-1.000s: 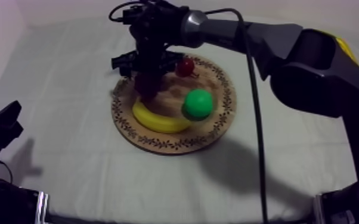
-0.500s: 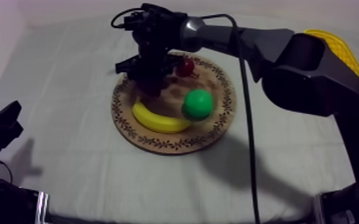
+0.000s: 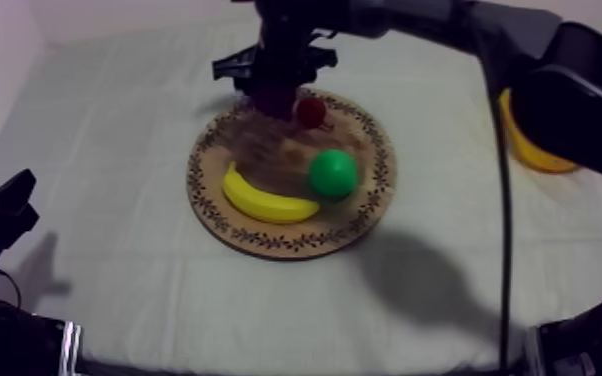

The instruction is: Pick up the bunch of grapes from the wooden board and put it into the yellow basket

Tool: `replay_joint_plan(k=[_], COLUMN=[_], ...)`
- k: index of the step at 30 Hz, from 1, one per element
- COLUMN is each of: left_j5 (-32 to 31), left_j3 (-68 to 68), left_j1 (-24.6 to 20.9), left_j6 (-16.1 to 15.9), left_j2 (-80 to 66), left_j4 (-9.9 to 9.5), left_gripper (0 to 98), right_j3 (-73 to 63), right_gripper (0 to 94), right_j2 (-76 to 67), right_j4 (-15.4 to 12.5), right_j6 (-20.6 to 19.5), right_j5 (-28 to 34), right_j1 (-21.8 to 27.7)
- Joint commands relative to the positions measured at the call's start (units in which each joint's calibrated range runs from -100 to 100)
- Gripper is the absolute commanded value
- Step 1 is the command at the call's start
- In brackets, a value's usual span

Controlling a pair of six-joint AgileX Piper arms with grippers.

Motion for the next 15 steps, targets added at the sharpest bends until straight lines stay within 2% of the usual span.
replay_joint_plan(k=[1, 15], left_j5=[-0.03, -0.03], left_j3=[-0.04, -0.04], left_j1=[-0.01, -0.01], left_j6=[0.01, 0.01], left_j2=[0.00, 0.00], left_j4=[0.01, 0.01], left_gripper=[0.1, 0.1], right_j3=[2.66, 16.80], right_gripper=[29.4, 30.8], right_j2=[-4.73, -24.97], right_j4=[0.00, 0.53], right_j6=[0.82, 7.92], right_j5=[-0.61, -7.59], right_j1=[0.73, 8.49])
